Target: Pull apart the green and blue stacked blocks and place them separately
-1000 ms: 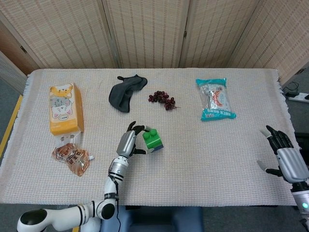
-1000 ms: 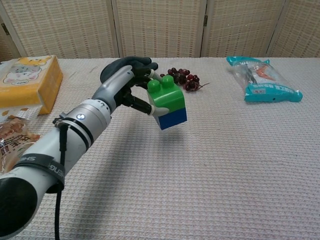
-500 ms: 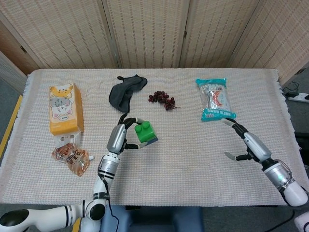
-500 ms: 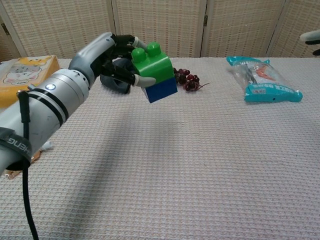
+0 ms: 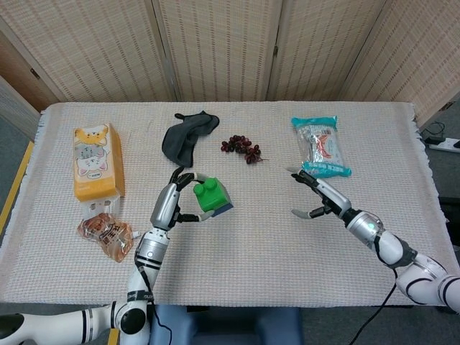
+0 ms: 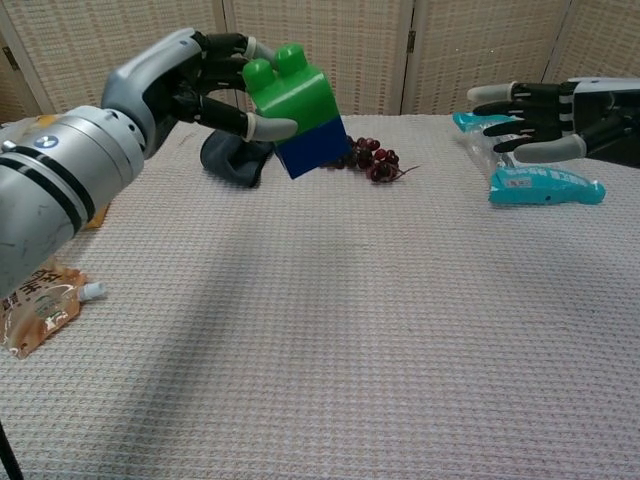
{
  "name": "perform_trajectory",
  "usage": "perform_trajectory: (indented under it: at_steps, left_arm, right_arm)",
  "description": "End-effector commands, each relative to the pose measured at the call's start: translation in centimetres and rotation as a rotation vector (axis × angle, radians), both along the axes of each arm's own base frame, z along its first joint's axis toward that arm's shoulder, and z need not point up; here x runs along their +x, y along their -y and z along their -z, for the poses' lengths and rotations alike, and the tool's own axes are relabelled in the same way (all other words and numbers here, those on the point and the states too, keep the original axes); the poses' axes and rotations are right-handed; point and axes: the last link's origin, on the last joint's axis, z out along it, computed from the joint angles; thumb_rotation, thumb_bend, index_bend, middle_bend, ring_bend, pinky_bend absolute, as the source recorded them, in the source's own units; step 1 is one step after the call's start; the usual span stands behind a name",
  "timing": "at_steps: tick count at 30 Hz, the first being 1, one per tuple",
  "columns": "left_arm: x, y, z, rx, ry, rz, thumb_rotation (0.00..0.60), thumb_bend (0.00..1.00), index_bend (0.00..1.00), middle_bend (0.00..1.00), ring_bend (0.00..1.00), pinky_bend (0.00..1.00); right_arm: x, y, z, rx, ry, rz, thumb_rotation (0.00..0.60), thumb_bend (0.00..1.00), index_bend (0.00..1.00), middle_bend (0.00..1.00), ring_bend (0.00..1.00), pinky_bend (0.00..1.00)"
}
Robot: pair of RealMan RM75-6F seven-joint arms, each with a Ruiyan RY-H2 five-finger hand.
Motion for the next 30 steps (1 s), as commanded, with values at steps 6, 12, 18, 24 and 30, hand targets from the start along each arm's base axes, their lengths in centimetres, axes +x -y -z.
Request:
perform_trajectory:
  at_steps: [6, 12, 18, 24, 30]
  left_arm:
    - [0.4, -0.4, 0.0, -0.016, -0.008, 0.008, 0.6, 0.33, 0.66, 0.8, 0.28, 0.0]
    - [0.4, -0.7, -0.1, -0.023, 0.004, 0.02, 0.6, 0.33, 0.66, 0.8, 0.28, 0.0]
    - [0.3, -0.8, -0.1, -0.012, -0.008, 0.021, 0.6, 0.33, 0.66, 0.8, 0.28, 0.0]
    - [0.4, -0.7, -0.3, -0.02, 0.013, 0.043, 0.6, 0.33, 0.66, 0.8, 0.28, 0.0]
    - [0.1, -0.8, -0.3, -0.02, 0.006, 0.041, 0.6, 0.33, 0.66, 0.8, 0.28, 0.0]
  right_arm:
    - [3.0, 1.3, 3.3, 0.103, 0.025, -0.089, 0.6, 0.33, 0.02, 0.0, 0.0, 0.0]
    - [4.8, 2.0, 5.0, 0.086, 0.041, -0.122, 0.6, 0.33, 0.03, 0.0, 0.0, 0.0]
    - [6.9, 2.6, 6.3, 0.106, 0.112, -0.12, 0.6, 0.33, 0.04, 0.0, 0.0, 0.0]
    - [8.2, 2.8, 7.0, 0.11, 0.145, -0.127, 0.6, 0.33, 0.07, 0.0, 0.0, 0.0]
    - [9.3, 2.4, 7.6, 0.11, 0.172, -0.131, 0.6, 0.33, 0.09, 0.02, 0.0, 0.0]
